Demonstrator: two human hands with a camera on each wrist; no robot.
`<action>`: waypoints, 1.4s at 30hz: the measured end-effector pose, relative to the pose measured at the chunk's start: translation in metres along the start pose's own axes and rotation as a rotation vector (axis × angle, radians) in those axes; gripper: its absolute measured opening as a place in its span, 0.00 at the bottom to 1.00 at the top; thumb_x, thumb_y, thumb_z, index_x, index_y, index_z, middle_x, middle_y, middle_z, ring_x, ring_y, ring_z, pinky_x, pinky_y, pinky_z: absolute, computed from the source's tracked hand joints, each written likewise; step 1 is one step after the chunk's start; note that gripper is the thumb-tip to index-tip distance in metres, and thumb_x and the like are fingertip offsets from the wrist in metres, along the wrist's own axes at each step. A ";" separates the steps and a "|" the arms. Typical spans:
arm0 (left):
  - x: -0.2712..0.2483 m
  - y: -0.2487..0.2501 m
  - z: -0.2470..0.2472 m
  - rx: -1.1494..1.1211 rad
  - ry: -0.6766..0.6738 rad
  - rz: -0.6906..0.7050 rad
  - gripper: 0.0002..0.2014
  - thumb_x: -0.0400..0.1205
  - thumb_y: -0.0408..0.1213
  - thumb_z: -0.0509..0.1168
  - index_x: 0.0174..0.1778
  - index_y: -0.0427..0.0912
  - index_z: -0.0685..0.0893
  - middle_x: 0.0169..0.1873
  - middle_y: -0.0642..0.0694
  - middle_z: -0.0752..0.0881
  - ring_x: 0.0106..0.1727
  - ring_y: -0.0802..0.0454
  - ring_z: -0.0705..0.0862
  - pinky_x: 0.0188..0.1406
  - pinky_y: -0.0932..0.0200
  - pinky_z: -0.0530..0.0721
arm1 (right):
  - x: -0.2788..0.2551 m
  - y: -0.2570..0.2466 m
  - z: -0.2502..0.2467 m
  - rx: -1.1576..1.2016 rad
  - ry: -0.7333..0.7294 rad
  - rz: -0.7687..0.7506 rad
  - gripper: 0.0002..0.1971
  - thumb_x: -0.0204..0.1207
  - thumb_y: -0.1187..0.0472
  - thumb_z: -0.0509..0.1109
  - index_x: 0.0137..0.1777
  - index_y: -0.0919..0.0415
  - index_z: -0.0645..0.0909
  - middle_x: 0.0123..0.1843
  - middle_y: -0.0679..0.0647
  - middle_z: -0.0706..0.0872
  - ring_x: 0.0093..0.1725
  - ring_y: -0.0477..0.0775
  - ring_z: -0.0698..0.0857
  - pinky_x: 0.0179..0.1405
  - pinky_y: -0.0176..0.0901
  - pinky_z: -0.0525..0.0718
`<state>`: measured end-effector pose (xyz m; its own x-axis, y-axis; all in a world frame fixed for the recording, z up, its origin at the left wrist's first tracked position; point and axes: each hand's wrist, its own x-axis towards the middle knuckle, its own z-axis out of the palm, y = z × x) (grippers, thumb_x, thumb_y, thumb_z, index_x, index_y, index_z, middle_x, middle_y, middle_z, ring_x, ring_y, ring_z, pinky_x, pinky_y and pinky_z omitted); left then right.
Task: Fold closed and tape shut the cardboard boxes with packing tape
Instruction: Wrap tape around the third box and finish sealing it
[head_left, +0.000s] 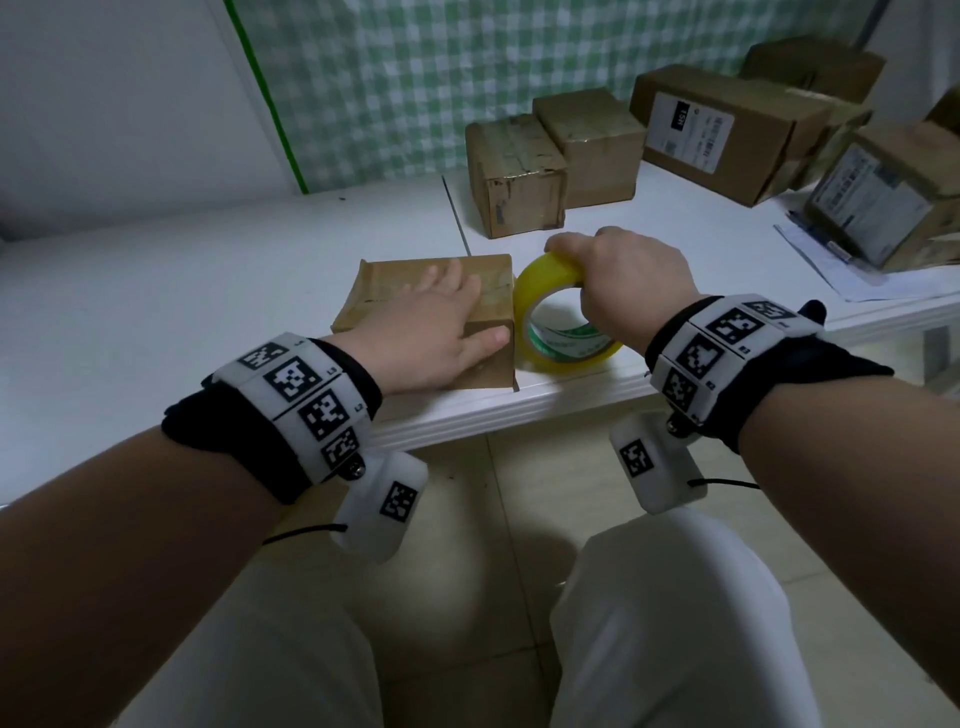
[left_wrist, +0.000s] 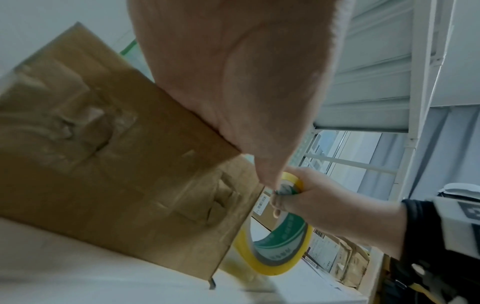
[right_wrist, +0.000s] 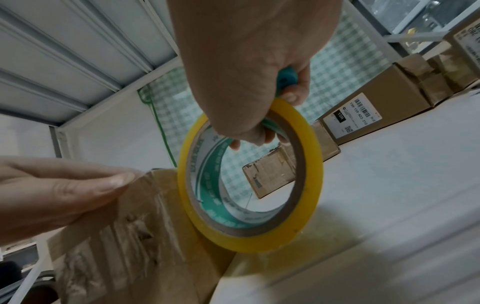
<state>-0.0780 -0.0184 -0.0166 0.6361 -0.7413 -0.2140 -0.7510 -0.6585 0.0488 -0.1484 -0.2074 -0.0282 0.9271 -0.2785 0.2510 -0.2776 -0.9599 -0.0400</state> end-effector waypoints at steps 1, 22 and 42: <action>0.001 0.002 -0.001 -0.011 -0.008 0.013 0.37 0.83 0.61 0.45 0.84 0.44 0.45 0.83 0.42 0.41 0.84 0.42 0.43 0.82 0.44 0.47 | 0.000 0.000 0.000 0.002 -0.003 0.003 0.27 0.75 0.70 0.57 0.71 0.45 0.71 0.49 0.58 0.77 0.52 0.66 0.81 0.38 0.48 0.71; 0.003 -0.038 -0.058 -0.617 0.206 0.137 0.45 0.61 0.45 0.83 0.74 0.51 0.70 0.65 0.51 0.80 0.64 0.53 0.79 0.64 0.57 0.76 | 0.007 -0.053 -0.085 0.272 0.377 0.136 0.22 0.74 0.60 0.67 0.69 0.50 0.76 0.62 0.57 0.83 0.62 0.62 0.80 0.50 0.52 0.79; -0.044 -0.086 -0.021 -1.182 0.280 -0.253 0.39 0.58 0.62 0.72 0.68 0.60 0.75 0.57 0.58 0.84 0.59 0.55 0.80 0.46 0.55 0.77 | 0.051 -0.153 -0.070 0.573 0.084 0.010 0.11 0.74 0.62 0.65 0.52 0.58 0.67 0.37 0.50 0.73 0.40 0.59 0.78 0.36 0.45 0.72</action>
<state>-0.0376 0.0682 0.0094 0.8650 -0.4828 -0.1365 -0.0741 -0.3921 0.9169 -0.0764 -0.0727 0.0583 0.8954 -0.3065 0.3231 -0.0837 -0.8284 -0.5538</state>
